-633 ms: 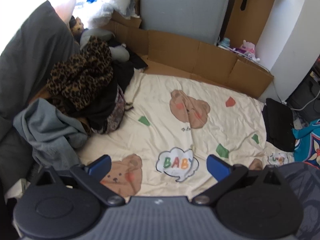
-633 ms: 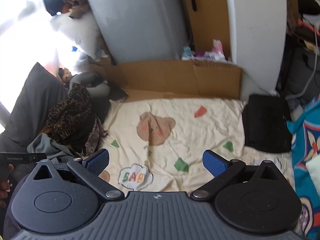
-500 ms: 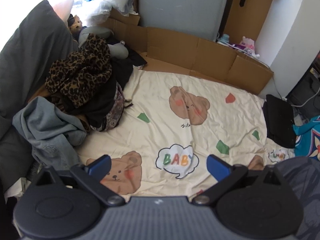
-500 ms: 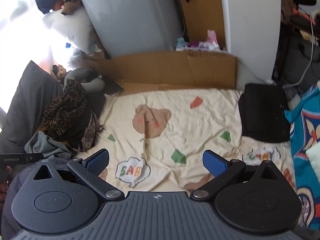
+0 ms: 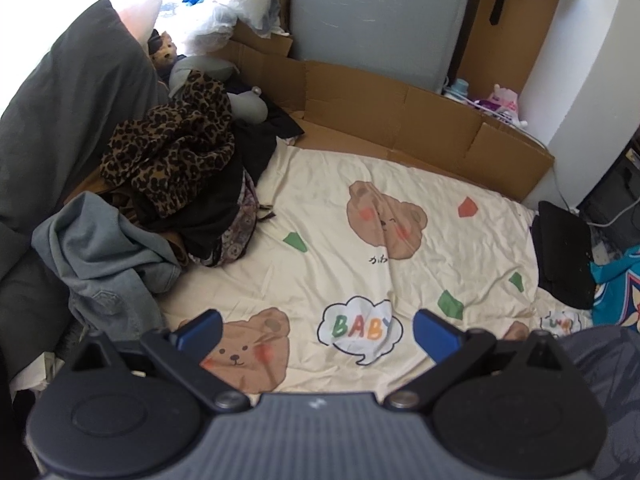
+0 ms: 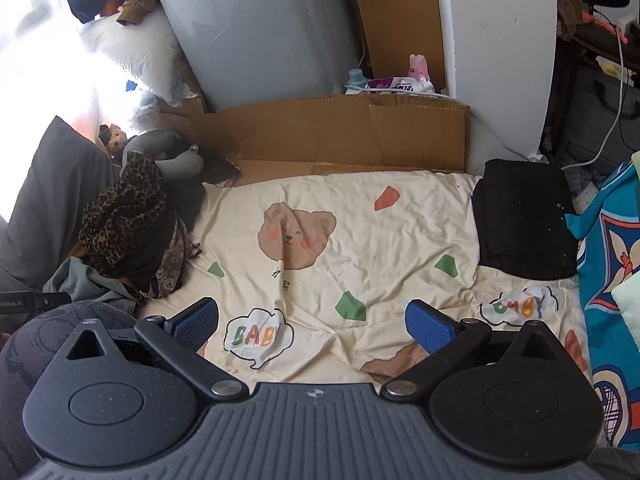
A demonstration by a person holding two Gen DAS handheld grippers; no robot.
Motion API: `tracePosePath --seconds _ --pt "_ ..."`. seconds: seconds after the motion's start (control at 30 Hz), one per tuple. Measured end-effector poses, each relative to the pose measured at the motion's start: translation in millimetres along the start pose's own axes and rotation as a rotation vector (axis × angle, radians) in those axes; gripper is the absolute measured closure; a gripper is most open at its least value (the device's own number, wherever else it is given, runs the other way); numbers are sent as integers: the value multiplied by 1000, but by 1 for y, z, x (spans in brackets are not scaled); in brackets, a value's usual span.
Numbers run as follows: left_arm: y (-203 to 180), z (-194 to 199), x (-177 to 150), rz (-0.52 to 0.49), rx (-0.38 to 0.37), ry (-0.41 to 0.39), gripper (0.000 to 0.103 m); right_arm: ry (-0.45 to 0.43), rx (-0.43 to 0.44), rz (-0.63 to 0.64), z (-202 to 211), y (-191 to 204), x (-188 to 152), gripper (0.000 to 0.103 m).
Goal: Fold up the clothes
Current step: 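Move both tools toward the clothes pile on the bed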
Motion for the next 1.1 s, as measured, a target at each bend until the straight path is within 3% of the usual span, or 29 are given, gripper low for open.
tracePosePath --seconds 0.47,0.8,1.1 --pt "12 -7 6 6 -8 16 1 8 -17 19 3 6 -11 0" --pt "12 -8 7 18 -11 34 1 23 41 -8 -5 4 -14 0" --pt "22 -5 8 37 6 43 1 23 35 6 -12 -1 -11 0"
Point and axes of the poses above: each gripper's, at about its wrist camera, not at the fingertips, and z roughly against the way its jaws point, y to its left, x to its top, the point moved 10 cm from there along -z, roughly the way its jaws point, and after that the axes turned 11 degrees about x, right-handed, at the moved point
